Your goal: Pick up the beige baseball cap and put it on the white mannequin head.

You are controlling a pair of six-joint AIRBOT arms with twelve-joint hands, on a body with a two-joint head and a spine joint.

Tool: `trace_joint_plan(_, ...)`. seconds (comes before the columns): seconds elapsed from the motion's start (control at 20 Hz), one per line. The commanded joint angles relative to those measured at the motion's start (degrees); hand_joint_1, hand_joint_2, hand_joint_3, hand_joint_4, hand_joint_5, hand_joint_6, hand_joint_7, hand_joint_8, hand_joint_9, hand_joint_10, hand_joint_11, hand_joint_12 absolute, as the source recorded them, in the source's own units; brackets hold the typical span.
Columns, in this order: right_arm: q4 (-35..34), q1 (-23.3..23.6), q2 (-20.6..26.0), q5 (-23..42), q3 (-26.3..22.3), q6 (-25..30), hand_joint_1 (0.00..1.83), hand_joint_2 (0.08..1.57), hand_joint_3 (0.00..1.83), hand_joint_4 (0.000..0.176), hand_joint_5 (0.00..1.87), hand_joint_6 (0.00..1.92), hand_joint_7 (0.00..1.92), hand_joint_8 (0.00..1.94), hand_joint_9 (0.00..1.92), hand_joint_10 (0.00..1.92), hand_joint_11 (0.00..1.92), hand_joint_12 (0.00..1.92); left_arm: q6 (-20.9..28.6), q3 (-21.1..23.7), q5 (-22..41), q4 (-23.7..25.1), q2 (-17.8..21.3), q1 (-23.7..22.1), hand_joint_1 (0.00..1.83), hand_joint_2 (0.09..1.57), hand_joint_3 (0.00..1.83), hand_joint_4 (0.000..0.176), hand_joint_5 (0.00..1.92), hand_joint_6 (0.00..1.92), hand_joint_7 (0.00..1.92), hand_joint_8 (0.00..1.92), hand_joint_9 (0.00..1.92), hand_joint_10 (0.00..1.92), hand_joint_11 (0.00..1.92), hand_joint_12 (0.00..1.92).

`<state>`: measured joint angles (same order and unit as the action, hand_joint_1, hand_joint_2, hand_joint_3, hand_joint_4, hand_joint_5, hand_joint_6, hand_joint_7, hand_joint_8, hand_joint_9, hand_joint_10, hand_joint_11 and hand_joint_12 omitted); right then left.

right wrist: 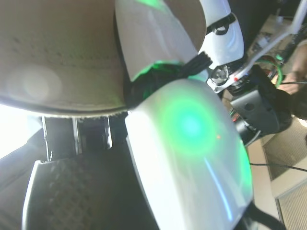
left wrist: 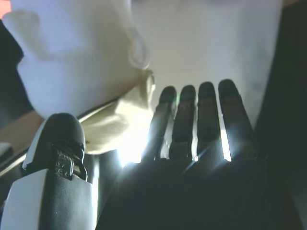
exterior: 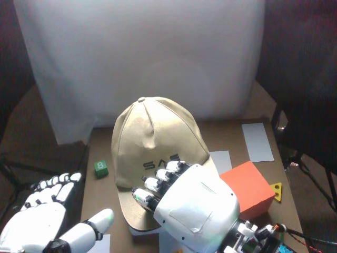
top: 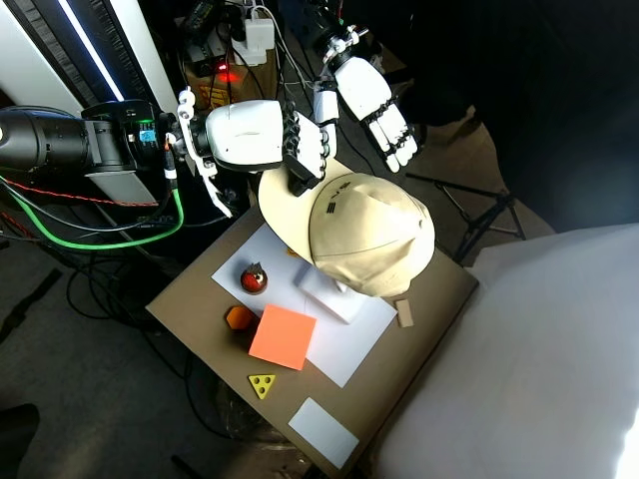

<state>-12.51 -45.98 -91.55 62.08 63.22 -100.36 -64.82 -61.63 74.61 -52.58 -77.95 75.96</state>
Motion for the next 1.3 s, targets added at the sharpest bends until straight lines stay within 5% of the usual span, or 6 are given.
trace_joint_plan(0.0,1.02,-0.28,0.23,5.09,-0.40,-0.15,1.38,1.13,0.00,0.000,0.82,1.01,0.94,0.99,0.99,1.27,0.96,1.34,1.10,0.03,6.22,1.61,0.04,-0.16,0.00,1.16,0.00,0.000,0.09,0.01,0.01,0.00,0.00,0.00,0.02,0.01)
trace_joint_plan(0.45,1.20,-1.89,1.00,10.77,-1.77,0.60,1.21,1.19,0.00,0.000,0.76,1.25,0.87,1.18,0.79,1.00,0.73,1.33,3.32,0.07,7.04,0.59,-0.58,-0.06,0.00,1.16,0.00,0.000,0.08,0.00,0.00,0.00,0.00,0.00,0.05,0.03)
trace_joint_plan(0.5,1.20,-1.89,1.00,10.77,-1.77,0.60,1.10,1.22,0.00,0.000,0.76,1.29,0.81,0.44,0.73,0.71,0.64,1.37,3.32,0.07,7.04,0.59,-0.58,-0.06,0.00,1.16,0.00,0.000,0.08,0.00,0.00,0.00,0.01,0.00,0.05,0.03)
trace_joint_plan(0.6,1.17,-2.15,0.97,12.00,-2.21,0.65,1.03,1.14,0.00,0.000,0.66,0.30,0.81,0.16,0.68,0.49,0.49,1.37,3.49,-0.24,7.04,0.59,-0.69,-0.13,0.00,1.16,0.00,0.000,0.08,0.00,0.00,0.00,0.01,0.00,0.05,0.03)
trace_joint_plan(0.85,-2.88,-2.99,0.81,9.82,-3.58,0.39,0.78,1.02,0.00,0.000,0.49,0.00,0.50,0.00,0.45,0.02,0.03,1.18,3.62,-0.55,7.35,0.79,-0.78,-0.05,0.00,1.15,0.00,0.000,0.10,0.01,0.02,0.01,0.01,0.00,0.06,0.04)
trace_joint_plan(1.25,-5.90,-5.65,1.75,6.84,-5.67,-1.04,0.51,0.95,0.00,0.107,0.08,0.00,0.08,0.00,0.06,0.00,0.00,0.30,3.09,-1.89,8.51,1.54,-0.81,-0.92,0.00,1.16,0.00,0.000,0.08,0.00,0.01,0.00,0.01,0.00,0.04,0.04)
